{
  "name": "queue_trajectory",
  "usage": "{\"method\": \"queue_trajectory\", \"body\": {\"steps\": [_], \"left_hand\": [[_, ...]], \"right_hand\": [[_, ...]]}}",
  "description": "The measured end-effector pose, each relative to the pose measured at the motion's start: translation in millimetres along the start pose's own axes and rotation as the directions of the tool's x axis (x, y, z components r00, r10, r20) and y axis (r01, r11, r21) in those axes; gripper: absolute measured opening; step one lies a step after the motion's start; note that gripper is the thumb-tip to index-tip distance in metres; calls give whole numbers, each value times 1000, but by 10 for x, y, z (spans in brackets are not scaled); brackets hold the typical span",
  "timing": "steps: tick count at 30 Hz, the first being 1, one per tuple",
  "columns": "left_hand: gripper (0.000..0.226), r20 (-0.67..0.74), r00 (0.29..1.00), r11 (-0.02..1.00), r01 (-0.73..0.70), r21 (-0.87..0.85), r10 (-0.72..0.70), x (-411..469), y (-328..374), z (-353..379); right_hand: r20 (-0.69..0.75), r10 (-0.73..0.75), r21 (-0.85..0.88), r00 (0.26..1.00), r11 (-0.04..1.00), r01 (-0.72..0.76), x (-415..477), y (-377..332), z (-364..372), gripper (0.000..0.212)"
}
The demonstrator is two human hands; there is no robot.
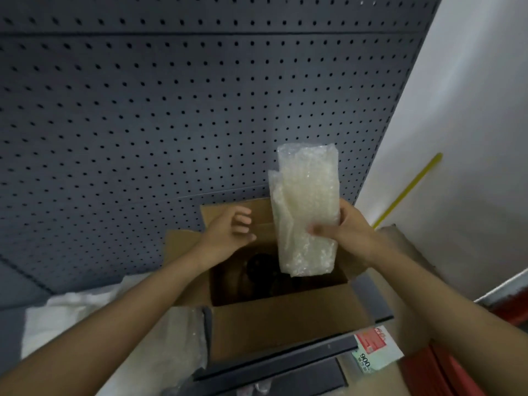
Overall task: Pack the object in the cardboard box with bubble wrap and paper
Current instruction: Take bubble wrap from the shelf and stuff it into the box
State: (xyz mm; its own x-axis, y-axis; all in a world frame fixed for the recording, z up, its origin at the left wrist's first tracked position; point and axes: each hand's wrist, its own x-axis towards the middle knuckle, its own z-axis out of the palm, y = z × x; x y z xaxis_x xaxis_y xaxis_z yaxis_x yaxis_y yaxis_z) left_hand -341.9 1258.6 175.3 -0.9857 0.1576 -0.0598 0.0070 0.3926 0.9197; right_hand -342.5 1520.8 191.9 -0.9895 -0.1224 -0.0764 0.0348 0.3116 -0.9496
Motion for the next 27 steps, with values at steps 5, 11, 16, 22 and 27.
{"method": "queue_trajectory", "body": {"steps": [5, 11, 16, 22, 27], "left_hand": [[25, 123, 991, 912, -8, 410, -47, -152, -301, 59], [19, 21, 1000, 849, 6, 529, -20, -88, -546, -148], [19, -15, 997, 746, -45, 664, 73, 147, -600, -373], [19, -17, 999, 938, -37, 345, 45, 281, -472, -429], [58, 455, 868, 940, 36, 339, -197, 273, -307, -172]], "right_hand": [[99, -44, -200, 994, 978, 64, 225, 233, -124, 62], [283, -63, -390, 957, 904, 175, 420, 335, 22, 61], [442, 42, -398, 896, 905, 153, 515, 431, 115, 68], [631, 143, -559, 762, 766, 319, 521, 533, 326, 63], [689, 156, -587, 708, 693, 418, 585, 687, 444, 57]]}}
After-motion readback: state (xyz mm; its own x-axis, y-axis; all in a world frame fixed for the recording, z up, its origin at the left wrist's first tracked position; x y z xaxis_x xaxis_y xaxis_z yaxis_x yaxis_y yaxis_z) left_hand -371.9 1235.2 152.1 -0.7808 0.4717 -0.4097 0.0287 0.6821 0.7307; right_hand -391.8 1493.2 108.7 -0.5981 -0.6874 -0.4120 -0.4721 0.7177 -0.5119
